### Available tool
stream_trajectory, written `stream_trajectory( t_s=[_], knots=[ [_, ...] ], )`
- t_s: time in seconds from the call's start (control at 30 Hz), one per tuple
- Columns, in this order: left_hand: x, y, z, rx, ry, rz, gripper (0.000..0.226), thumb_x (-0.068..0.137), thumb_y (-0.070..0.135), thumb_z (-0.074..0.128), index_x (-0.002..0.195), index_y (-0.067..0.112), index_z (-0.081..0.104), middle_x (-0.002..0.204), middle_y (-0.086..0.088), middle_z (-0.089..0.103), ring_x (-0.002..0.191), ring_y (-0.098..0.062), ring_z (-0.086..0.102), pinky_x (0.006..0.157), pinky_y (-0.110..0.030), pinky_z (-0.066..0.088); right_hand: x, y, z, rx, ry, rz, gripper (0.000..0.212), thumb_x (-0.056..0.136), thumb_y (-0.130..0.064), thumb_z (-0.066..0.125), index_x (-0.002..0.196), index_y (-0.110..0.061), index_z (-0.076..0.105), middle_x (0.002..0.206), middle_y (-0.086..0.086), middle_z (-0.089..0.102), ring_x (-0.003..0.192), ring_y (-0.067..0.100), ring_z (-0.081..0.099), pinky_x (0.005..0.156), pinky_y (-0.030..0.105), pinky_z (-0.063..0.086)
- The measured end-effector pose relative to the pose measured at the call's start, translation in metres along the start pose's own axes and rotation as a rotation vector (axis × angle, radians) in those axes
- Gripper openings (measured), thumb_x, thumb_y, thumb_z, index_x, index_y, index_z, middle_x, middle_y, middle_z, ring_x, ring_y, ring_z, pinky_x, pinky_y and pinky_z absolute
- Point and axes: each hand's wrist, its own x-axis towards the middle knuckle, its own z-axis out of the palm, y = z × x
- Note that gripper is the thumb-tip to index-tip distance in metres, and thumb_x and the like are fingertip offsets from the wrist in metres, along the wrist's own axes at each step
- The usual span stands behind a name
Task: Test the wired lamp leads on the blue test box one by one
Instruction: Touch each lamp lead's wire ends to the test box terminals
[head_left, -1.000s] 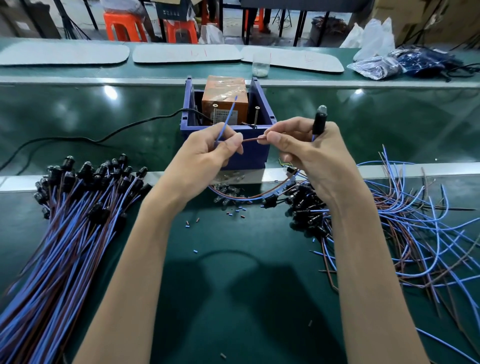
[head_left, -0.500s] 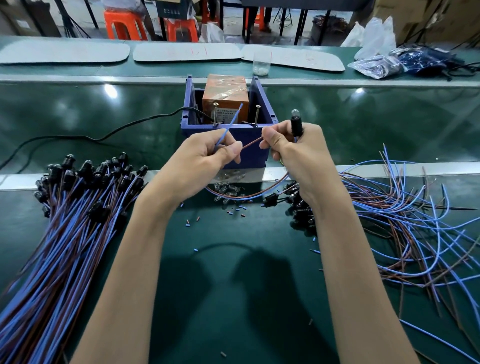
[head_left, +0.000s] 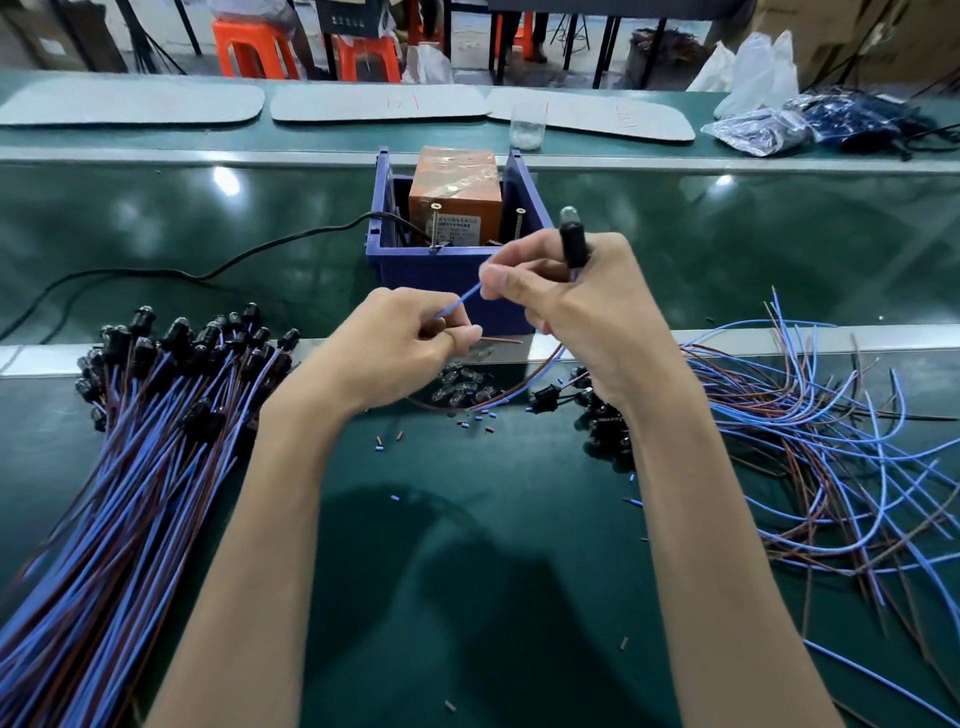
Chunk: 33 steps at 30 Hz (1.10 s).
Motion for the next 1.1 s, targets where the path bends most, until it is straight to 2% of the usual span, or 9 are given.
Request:
stream_trajectory(
  t_s=[0.1, 0.23, 0.37, 0.47, 0.57, 0.67, 0.73, 0.97, 1.1],
  knots=[
    [0.001, 0.001, 0.001, 0.014, -0.018, -0.005, 0.027, 0.093, 0.023, 0.061, 0.066, 0.020, 0.058, 0.040, 0.013, 0.041, 0.043, -0.007, 0.036, 0.046, -0.015, 0.029, 0.000, 0.002, -0.004, -0.058, 0.005, 0.001, 0.012, 0.082, -0.008, 0.074, 0.072, -0.013, 0.070, 0.069, 0.007, 0.071, 0.047, 0.011, 0.044, 0.049, 0.018, 0.038],
    [0.004, 0.003, 0.001, -0.057, 0.027, -0.023, 0.028, 0.097, 0.036, 0.051, 0.080, 0.014, 0.056, 0.050, 0.013, 0.048, 0.048, -0.001, 0.040, 0.048, -0.014, 0.032, 0.001, 0.003, -0.004, -0.244, 0.057, -0.034, 0.020, 0.087, -0.017, 0.070, 0.069, -0.023, 0.066, 0.062, -0.009, 0.066, 0.052, 0.000, 0.049, 0.061, 0.018, 0.042],
    [0.007, 0.007, 0.009, -0.123, 0.056, -0.078, 0.017, 0.099, 0.039, 0.043, 0.091, 0.025, 0.045, 0.070, 0.007, 0.050, 0.055, 0.001, 0.042, 0.058, -0.014, 0.034, 0.002, 0.001, 0.001, -0.447, 0.124, -0.093, 0.017, 0.092, -0.020, 0.063, 0.077, -0.013, 0.068, 0.058, -0.019, 0.056, 0.056, -0.011, 0.050, 0.056, 0.004, 0.034],
    [0.009, 0.007, 0.013, -0.264, 0.031, -0.099, 0.009, 0.100, 0.034, 0.044, 0.097, 0.025, 0.044, 0.066, 0.007, 0.042, 0.048, 0.000, 0.039, 0.056, -0.022, 0.035, 0.004, 0.003, 0.003, -0.522, 0.169, -0.097, 0.020, 0.093, -0.023, 0.061, 0.082, -0.008, 0.068, 0.063, -0.013, 0.058, 0.060, 0.002, 0.050, 0.056, 0.009, 0.034],
    [0.011, 0.009, 0.008, -0.479, 0.043, -0.179, 0.012, 0.100, 0.026, 0.047, 0.089, 0.024, 0.053, 0.057, 0.014, 0.036, 0.041, -0.001, 0.031, 0.044, -0.017, 0.027, 0.005, 0.006, 0.000, -0.515, 0.167, -0.049, 0.019, 0.094, -0.026, 0.059, 0.085, -0.011, 0.067, 0.067, -0.009, 0.062, 0.067, 0.008, 0.055, 0.061, 0.017, 0.038],
    [0.011, 0.011, 0.006, -0.522, 0.094, -0.202, 0.027, 0.099, 0.029, 0.050, 0.074, 0.022, 0.059, 0.054, 0.010, 0.033, 0.044, -0.006, 0.026, 0.043, -0.020, 0.023, 0.006, 0.007, -0.001, -0.423, 0.117, -0.014, 0.017, 0.095, -0.025, 0.058, 0.084, -0.015, 0.065, 0.065, -0.015, 0.061, 0.057, -0.009, 0.053, 0.057, 0.006, 0.038],
    [0.009, 0.015, 0.007, -0.498, 0.109, -0.165, 0.032, 0.099, 0.030, 0.051, 0.069, 0.022, 0.058, 0.057, 0.002, 0.030, 0.048, -0.010, 0.023, 0.046, -0.026, 0.020, 0.007, 0.008, 0.000, -0.398, 0.103, -0.012, 0.018, 0.096, -0.025, 0.058, 0.083, -0.014, 0.064, 0.064, -0.015, 0.061, 0.055, -0.010, 0.051, 0.055, 0.006, 0.037],
    [0.006, 0.028, 0.007, -0.576, 0.141, -0.151, 0.035, 0.099, 0.019, 0.047, 0.064, 0.019, 0.051, 0.044, 0.014, 0.026, 0.041, -0.004, 0.021, 0.039, -0.016, 0.019, 0.007, 0.009, -0.002, -0.276, 0.048, -0.026, 0.025, 0.097, -0.022, 0.056, 0.072, -0.024, 0.054, 0.060, -0.011, 0.062, 0.056, 0.006, 0.048, 0.067, 0.032, 0.043],
    [0.006, 0.029, 0.008, -0.554, 0.160, -0.178, 0.037, 0.097, 0.018, 0.048, 0.060, 0.018, 0.048, 0.046, 0.012, 0.026, 0.041, -0.004, 0.022, 0.040, -0.017, 0.019, 0.007, 0.011, 0.001, -0.353, 0.016, -0.038, 0.031, 0.099, -0.019, 0.051, 0.068, -0.025, 0.048, 0.057, -0.011, 0.057, 0.052, 0.003, 0.045, 0.059, 0.020, 0.038]
  ],
)
